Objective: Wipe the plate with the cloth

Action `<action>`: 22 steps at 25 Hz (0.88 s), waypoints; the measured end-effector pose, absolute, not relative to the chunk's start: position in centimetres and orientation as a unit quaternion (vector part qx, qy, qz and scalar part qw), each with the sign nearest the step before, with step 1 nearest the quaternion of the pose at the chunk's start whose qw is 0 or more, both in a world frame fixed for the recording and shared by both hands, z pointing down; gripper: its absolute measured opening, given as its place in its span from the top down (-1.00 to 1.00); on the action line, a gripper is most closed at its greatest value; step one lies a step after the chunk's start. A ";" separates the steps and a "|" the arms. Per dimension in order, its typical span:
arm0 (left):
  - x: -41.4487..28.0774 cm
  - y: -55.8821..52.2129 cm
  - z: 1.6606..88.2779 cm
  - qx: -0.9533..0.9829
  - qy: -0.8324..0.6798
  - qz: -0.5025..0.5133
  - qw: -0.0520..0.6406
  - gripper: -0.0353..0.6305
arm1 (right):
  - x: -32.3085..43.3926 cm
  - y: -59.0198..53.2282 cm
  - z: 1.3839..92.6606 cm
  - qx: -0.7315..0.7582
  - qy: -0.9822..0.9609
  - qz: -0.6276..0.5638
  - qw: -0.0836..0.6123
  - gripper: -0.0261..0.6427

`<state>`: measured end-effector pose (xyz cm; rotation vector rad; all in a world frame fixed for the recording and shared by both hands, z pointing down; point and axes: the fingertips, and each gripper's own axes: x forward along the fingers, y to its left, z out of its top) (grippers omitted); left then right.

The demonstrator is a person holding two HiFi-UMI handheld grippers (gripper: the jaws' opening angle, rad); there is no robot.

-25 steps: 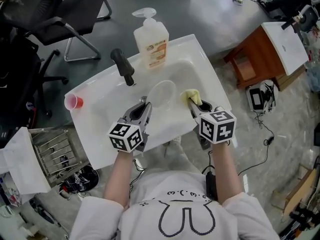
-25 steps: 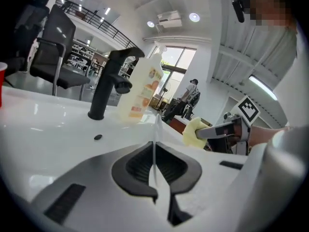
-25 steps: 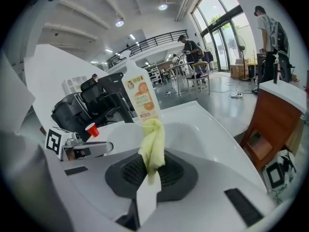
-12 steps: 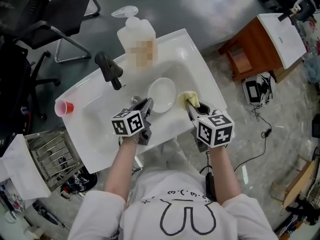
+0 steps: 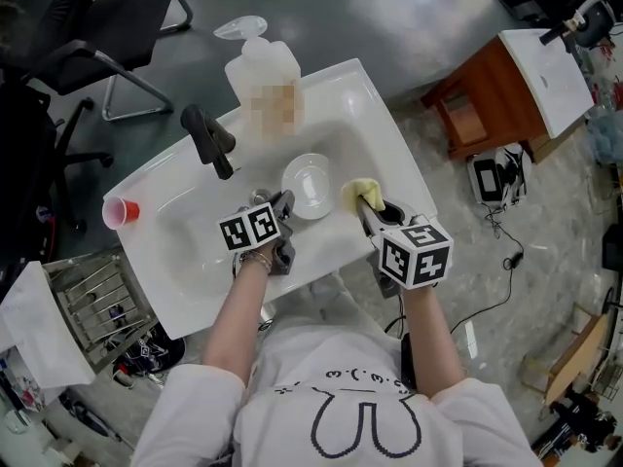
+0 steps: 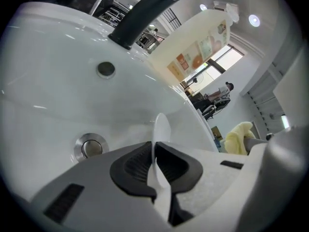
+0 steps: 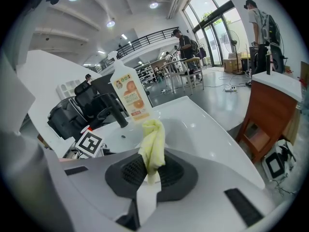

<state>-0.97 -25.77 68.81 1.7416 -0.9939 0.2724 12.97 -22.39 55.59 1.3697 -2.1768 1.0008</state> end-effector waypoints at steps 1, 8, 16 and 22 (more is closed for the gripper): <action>-1.1 -25.8 69.3 0.726 -0.421 0.125 0.529 0.79 | 12.9 -22.4 55.6 0.488 -0.774 0.358 0.188 0.78; -2.1 -26.1 72.5 0.700 -0.453 0.213 0.509 0.65 | 12.0 -23.0 56.7 0.476 -0.782 0.351 0.196 0.78; -2.3 -26.2 74.1 0.675 -0.468 0.247 0.514 0.61 | 11.2 -23.5 57.4 0.470 -0.786 0.353 0.193 0.78; -2.4 -26.2 74.3 0.666 -0.476 0.257 0.514 0.60 | 11.6 -23.1 57.4 0.466 -0.787 0.364 0.178 0.78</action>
